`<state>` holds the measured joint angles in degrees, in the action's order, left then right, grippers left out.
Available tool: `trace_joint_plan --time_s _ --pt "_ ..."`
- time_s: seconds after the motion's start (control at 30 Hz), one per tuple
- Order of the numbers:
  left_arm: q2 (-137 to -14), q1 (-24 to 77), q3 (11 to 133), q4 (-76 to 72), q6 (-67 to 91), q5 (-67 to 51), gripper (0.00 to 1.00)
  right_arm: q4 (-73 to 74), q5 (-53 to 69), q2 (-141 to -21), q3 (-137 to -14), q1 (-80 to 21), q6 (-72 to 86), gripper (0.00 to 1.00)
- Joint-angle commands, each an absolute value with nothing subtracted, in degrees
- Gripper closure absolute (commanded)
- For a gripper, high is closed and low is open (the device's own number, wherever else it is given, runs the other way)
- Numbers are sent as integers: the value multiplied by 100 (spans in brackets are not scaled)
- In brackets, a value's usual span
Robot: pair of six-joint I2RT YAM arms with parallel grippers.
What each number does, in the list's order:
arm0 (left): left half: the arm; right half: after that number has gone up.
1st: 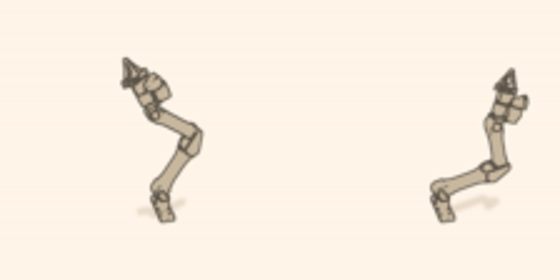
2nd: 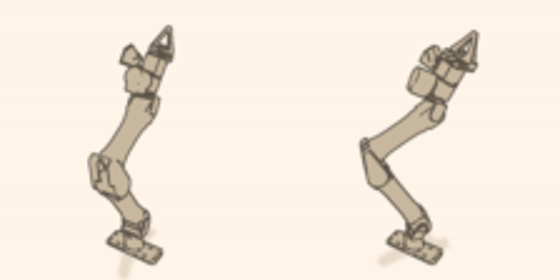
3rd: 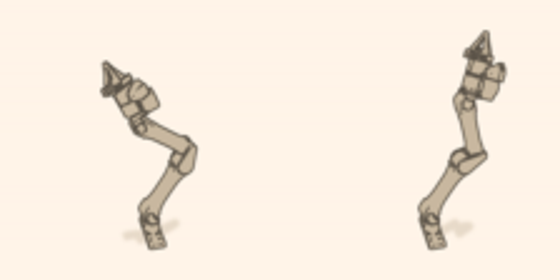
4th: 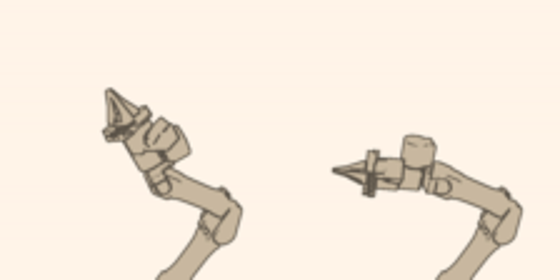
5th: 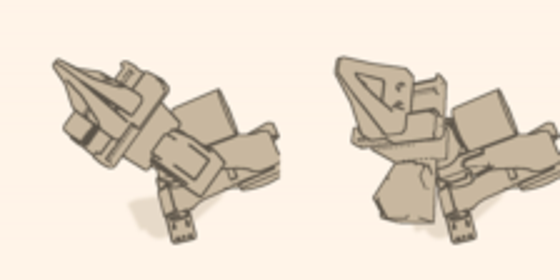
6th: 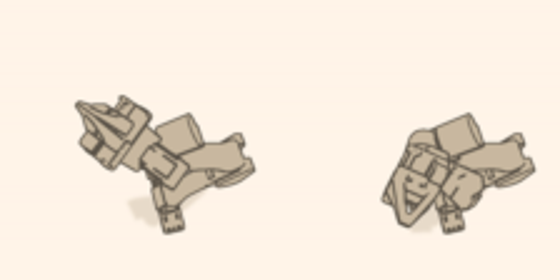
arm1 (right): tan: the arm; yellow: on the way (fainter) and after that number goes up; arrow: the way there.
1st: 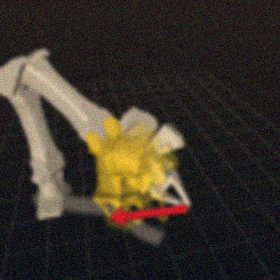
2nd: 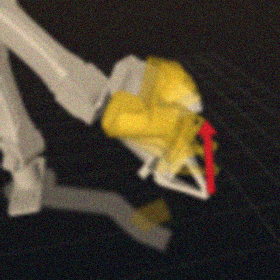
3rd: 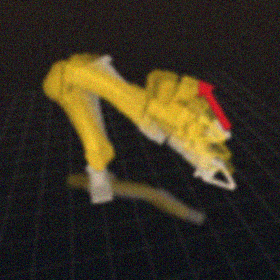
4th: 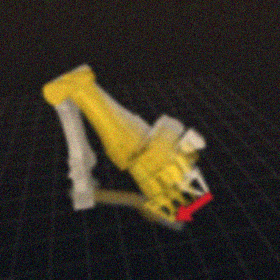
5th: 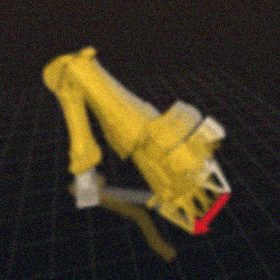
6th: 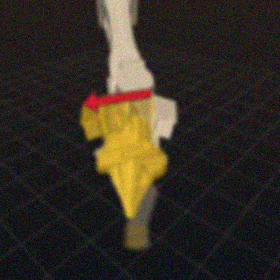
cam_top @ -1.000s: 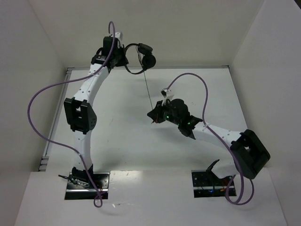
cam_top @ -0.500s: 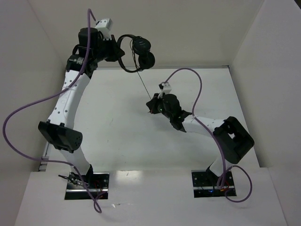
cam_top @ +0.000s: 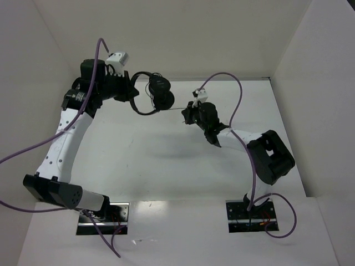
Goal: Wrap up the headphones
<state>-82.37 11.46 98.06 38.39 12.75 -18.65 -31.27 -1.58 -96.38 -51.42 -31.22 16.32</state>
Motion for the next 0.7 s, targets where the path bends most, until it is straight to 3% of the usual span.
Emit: trace_joint_plan --time_s 0.0,0.27,0.47,0.67 --pt "-7454 1081 9302 3664 1239 -2909 100 -3032 -326 -9975 -5510 -2865 950 99" --pt "-7189 1204 8245 4377 598 -2155 100 -3085 18 -10028 -6406 -2865 369 99" --pt "-7303 2029 7919 4430 264 -1759 100 -3032 491 -10028 -6890 -2865 1 99" --pt "-7936 2653 7805 4491 193 -22 100 -2585 773 -9906 -7110 -2865 -447 99"
